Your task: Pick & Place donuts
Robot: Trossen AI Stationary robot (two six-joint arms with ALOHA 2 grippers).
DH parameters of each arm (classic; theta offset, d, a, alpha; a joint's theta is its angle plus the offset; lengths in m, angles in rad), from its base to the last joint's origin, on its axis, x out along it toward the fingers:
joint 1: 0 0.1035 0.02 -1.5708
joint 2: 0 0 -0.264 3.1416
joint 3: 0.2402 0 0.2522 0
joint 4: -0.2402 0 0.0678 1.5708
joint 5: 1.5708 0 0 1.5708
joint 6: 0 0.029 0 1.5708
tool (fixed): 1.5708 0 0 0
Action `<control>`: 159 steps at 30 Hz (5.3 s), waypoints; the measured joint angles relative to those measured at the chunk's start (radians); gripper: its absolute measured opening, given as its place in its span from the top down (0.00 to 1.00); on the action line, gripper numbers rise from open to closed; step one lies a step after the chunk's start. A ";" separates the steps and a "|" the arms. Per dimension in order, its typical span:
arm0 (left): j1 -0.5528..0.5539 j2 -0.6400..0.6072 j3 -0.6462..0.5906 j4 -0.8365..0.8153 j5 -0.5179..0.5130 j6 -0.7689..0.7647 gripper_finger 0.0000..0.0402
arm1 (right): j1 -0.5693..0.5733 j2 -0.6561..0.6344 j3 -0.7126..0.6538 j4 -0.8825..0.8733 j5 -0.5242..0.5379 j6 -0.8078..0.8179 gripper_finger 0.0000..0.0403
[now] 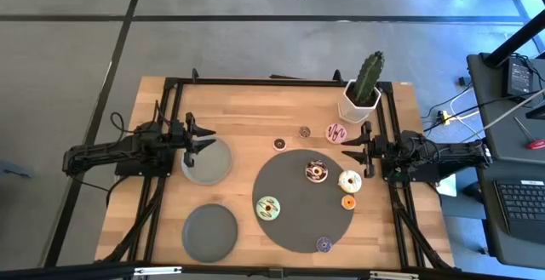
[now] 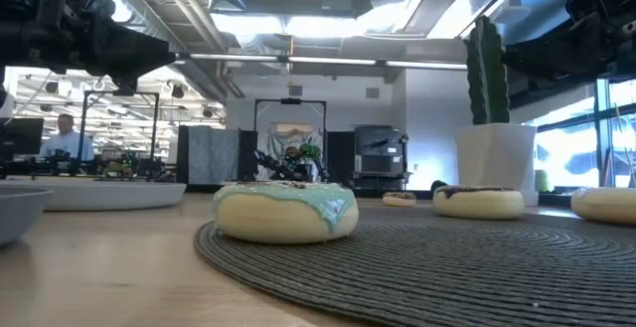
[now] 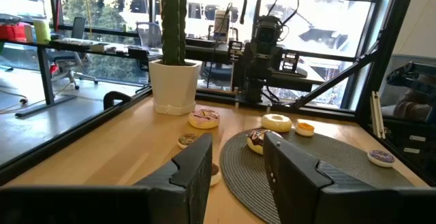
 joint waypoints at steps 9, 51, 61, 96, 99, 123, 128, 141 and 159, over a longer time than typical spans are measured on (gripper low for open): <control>0.000 0.000 0.000 0.000 0.000 0.000 0.68 | 0.000 0.000 0.000 0.000 0.000 0.000 0.68; 0.000 0.000 0.000 0.005 -0.047 0.008 0.68 | 0.000 0.000 0.000 0.013 0.096 0.213 0.67; -0.004 0.000 0.000 0.072 -0.072 -0.258 0.68 | 0.000 0.000 0.000 0.018 0.124 0.215 0.67; -0.004 0.000 0.000 0.068 -0.180 -0.316 0.68 | 0.000 0.000 0.000 0.018 0.126 0.106 0.68; -0.004 0.000 0.000 0.044 -0.083 -0.327 0.68 | 0.000 0.000 0.000 0.019 0.142 0.078 0.68; -0.004 0.015 0.000 0.000 0.035 -0.308 0.63 | 0.000 0.000 0.000 0.025 0.175 0.099 0.67; -0.004 0.016 0.000 -0.006 0.039 -0.283 0.51 | 0.000 0.000 0.000 0.025 0.173 0.074 0.67; -0.003 0.033 0.002 0.050 -0.136 -0.391 0.44 | 0.000 0.000 0.000 0.024 0.174 0.052 0.67; -0.004 0.946 0.475 0.060 -0.176 -0.212 0.53 | 0.000 0.000 0.000 0.024 0.176 0.000 0.67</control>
